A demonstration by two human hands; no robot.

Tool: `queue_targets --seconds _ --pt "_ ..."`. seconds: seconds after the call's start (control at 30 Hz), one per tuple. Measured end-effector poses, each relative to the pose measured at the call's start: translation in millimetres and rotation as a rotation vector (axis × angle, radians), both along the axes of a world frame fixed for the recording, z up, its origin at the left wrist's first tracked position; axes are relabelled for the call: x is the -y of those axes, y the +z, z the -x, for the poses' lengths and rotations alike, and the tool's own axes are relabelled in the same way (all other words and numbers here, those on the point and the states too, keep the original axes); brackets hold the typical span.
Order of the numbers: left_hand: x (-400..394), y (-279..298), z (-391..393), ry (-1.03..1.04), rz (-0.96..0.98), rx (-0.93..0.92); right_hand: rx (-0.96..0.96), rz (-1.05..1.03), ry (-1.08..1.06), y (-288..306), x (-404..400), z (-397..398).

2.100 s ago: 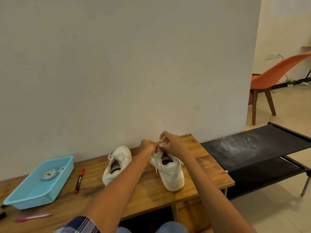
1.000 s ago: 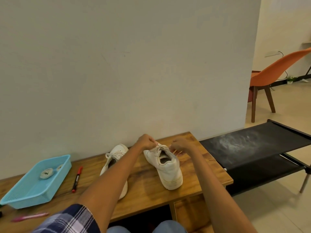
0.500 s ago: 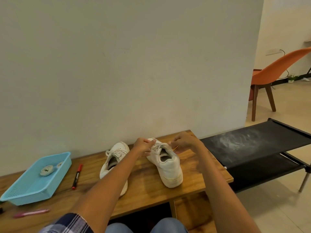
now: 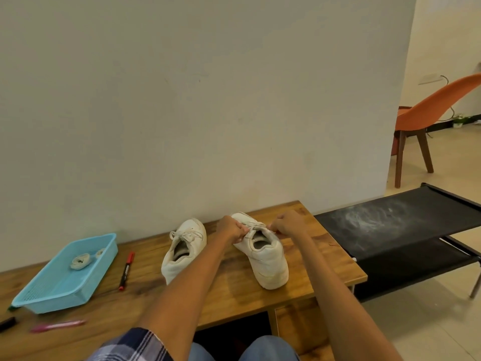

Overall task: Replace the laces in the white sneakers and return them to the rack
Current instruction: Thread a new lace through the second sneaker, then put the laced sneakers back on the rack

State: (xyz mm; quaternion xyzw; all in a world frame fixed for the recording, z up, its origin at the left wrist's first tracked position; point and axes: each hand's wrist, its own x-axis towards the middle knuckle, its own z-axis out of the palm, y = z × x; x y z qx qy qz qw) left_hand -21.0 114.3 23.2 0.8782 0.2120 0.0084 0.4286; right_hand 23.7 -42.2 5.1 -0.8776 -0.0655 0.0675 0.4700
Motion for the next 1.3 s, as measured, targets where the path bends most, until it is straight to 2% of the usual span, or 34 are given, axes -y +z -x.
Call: queue_targets --seconds 0.13,0.2,0.27,0.33,0.4,0.47,0.53,0.6,0.73,0.8,0.87,0.97,1.1,1.3 --pt "4 3 4 -0.022 -0.207 0.025 0.149 0.289 -0.006 5 -17 6" --pt "2 8 11 0.001 -0.214 0.088 0.148 0.356 0.002 14 -21 16" --pt "-7 15 19 0.066 -0.243 0.135 0.106 0.374 -0.019 27 -20 25" --pt "-21 23 30 0.119 -0.324 0.150 0.117 0.493 -0.011 47 -14 36" --pt "-40 29 44 0.140 -0.477 0.133 0.045 0.683 0.091 70 -10 50" --pt "-60 32 57 0.141 -0.565 0.133 -0.109 0.823 0.271 84 -14 66" --pt "-78 28 67 0.141 -0.556 0.168 -0.229 0.779 0.356 77 -19 77" --pt "-91 25 76 0.128 -0.542 0.117 -0.316 0.626 0.308 61 -22 82" --pt "-98 13 91 -0.097 -0.629 -0.232 -0.328 0.550 0.239 55 -24 90" --pt "-88 5 98 -0.138 -0.686 -0.336 -0.278 0.521 0.223 54 -24 99" --pt "-75 1 101 -0.107 -0.719 -0.333 -0.210 0.482 0.196 50 -23 105" --pt "-65 -2 101 -0.053 -0.620 -0.336 -0.124 0.475 0.143 42 -27 109" --pt "-55 7 103 -0.098 -0.587 -0.334 0.006 0.524 0.091 33 -45 110" --pt "-30 5 87 -0.231 -0.621 -0.300 0.069 0.631 0.217 27 -80 105"
